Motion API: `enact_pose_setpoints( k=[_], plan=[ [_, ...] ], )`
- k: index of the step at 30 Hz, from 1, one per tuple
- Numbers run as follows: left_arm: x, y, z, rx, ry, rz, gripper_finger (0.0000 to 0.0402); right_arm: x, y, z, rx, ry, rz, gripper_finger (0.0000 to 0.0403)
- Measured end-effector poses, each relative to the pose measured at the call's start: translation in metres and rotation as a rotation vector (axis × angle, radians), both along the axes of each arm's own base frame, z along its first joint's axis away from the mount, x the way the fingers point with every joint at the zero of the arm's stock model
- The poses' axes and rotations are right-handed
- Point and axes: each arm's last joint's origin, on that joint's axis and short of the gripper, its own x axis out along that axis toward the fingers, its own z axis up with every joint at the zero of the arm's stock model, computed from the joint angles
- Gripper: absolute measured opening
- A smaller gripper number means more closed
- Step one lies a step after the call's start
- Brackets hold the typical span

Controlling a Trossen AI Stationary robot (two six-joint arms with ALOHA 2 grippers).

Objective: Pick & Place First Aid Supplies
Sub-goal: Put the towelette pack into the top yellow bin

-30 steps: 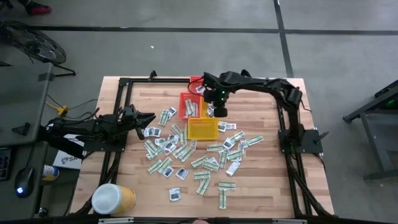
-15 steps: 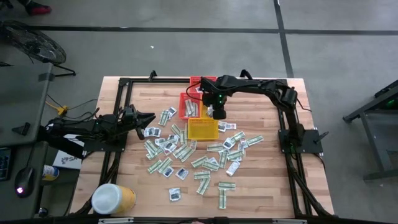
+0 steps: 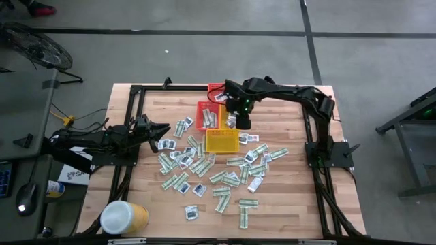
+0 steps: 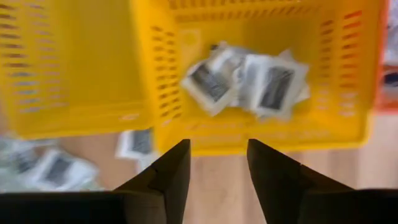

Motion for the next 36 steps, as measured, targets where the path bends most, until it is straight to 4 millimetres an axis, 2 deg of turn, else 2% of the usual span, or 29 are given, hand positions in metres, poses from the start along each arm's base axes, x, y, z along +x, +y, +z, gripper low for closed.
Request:
enact_pose_setpoints(
  k=[7, 12, 18, 26, 32, 36],
  plan=[
    [0.000, 0.000, 0.000, 0.000, 0.000, 0.000, 0.0073, -0.014, 0.002, 0.005, 0.237, 0.026, -0.077, 0.0156],
    [0.000, 0.000, 0.000, 0.000, 0.000, 0.000, 0.0073, -0.021, -0.002, 0.005, 0.258, 0.068, -0.115, 0.0156],
    [0.000, 0.000, 0.000, 0.000, 0.000, 0.000, 0.0073, -0.026, -0.008, 0.002, 0.286, 0.040, -0.122, 0.0156],
    [0.000, 0.000, 0.000, 0.000, 0.000, 0.000, 0.0073, -0.051, 0.000, -0.025, 0.229, -0.092, -0.140, 0.0156],
    [0.000, 0.000, 0.000, 0.000, 0.000, 0.000, 0.0073, -0.067, 0.000, -0.059, 0.295, -0.087, -0.235, 0.0156],
    [0.000, 0.000, 0.000, 0.000, 0.000, -0.001, 0.0073, -0.073, -0.003, -0.076, 0.345, -0.121, -0.372, 0.0156]
  ],
)
